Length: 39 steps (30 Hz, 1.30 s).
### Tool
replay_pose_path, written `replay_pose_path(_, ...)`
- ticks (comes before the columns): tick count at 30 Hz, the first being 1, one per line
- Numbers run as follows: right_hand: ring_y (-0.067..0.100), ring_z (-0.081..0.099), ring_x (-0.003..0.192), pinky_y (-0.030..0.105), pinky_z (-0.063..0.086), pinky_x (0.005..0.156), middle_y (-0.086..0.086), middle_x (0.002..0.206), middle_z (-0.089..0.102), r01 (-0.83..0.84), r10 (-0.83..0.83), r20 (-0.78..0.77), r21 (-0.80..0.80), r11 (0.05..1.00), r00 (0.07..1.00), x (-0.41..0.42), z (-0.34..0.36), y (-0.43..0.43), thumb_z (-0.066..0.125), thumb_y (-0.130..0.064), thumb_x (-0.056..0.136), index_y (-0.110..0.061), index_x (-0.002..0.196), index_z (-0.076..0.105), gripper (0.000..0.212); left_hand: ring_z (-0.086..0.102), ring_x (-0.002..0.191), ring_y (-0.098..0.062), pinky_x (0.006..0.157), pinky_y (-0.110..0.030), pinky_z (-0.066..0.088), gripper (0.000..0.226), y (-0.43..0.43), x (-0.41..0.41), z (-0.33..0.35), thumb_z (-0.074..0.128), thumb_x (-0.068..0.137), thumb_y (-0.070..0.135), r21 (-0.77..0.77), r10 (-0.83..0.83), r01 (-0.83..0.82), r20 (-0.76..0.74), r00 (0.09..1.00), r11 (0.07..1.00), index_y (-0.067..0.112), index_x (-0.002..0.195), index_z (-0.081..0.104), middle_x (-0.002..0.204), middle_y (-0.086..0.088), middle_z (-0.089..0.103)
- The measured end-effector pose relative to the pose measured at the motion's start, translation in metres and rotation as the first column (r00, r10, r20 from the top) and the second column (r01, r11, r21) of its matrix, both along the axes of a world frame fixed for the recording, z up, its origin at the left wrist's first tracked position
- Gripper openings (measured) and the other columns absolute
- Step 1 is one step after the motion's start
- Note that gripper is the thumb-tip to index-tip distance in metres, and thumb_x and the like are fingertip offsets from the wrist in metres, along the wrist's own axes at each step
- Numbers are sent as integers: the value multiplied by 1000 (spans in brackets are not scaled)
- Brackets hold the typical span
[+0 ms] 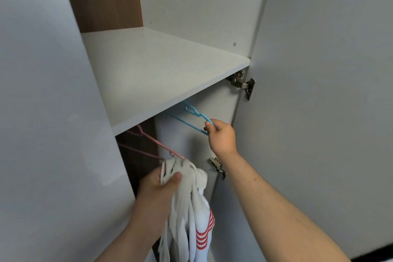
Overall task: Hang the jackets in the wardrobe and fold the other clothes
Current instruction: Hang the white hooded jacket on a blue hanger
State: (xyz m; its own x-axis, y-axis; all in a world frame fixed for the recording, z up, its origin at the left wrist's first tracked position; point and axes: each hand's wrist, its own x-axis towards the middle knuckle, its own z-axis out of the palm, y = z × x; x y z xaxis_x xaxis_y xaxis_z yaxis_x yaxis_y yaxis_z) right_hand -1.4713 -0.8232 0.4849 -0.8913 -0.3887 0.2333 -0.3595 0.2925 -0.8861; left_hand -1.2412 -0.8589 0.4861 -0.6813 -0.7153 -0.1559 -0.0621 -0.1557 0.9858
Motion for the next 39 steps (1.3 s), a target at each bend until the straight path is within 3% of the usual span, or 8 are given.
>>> replay_pose_path(6,39,67,82,48,57,76,18,80,69,75,-68,89,-79,994,994,17,2,35,56,-14,97,0,80,66,24,73,94,-20,89,-46,56,15,-3,-2,-5,66,93,24,6,-23,23,39,999,1000,29,106,73,101,4,76)
replay_pose_path(9,23,67,65,23,53,56,6,72,68,121,-99,150,-146,982,984,48,-1,64,53,-9,99,-17,79,69,27,73,94,-19,85,-41,57,16,-2,-2,-8,68,92,24,4,-36,35,25,999,999,31,105,73,101,5,76)
replay_pose_path(11,4,55,55,16,45,57,-10,60,61,111,-88,138,-174,978,987,77,-3,86,50,-3,99,-25,79,66,34,73,94,-16,80,-34,55,18,1,-2,-9,68,92,20,-3,-56,56,-4,998,998,33,104,74,101,6,76)
replay_pose_path(14,0,51,56,11,40,59,-19,57,58,89,-68,132,-160,983,989,120,-8,114,49,-1,99,-27,86,67,33,73,94,-17,81,-36,55,20,8,-1,-10,66,93,15,-21,-92,91,-16,996,996,31,102,75,99,4,77)
replay_pose_path(22,12,56,73,34,48,78,-3,74,62,16,40,295,-184,983,955,196,-3,136,52,1,95,-10,87,58,15,72,93,-31,93,-54,54,18,30,22,6,66,89,5,21,-271,274,-101,957,961,15,102,74,96,-7,77)
replay_pose_path(27,6,44,69,20,40,66,-11,73,51,130,-90,264,-136,982,960,241,4,140,55,-16,97,-13,92,57,6,74,88,-32,72,-35,59,33,55,42,12,57,91,-6,155,-365,403,-224,904,902,19,91,79,94,-15,76)
replay_pose_path(30,0,44,61,13,40,60,-19,65,52,179,-162,199,-71,981,967,266,12,145,55,-20,100,-21,90,56,10,74,88,-31,75,-35,57,33,65,53,12,56,92,-4,199,-384,436,-254,888,877,20,90,79,93,-14,76)
replay_pose_path(39,6,50,68,24,46,68,-9,73,56,317,-281,288,-86,945,916,344,0,170,59,-19,98,-17,89,61,10,74,90,-31,71,-35,58,25,82,121,-4,57,94,-2,301,-509,554,-218,833,776,13,97,76,97,-17,75)
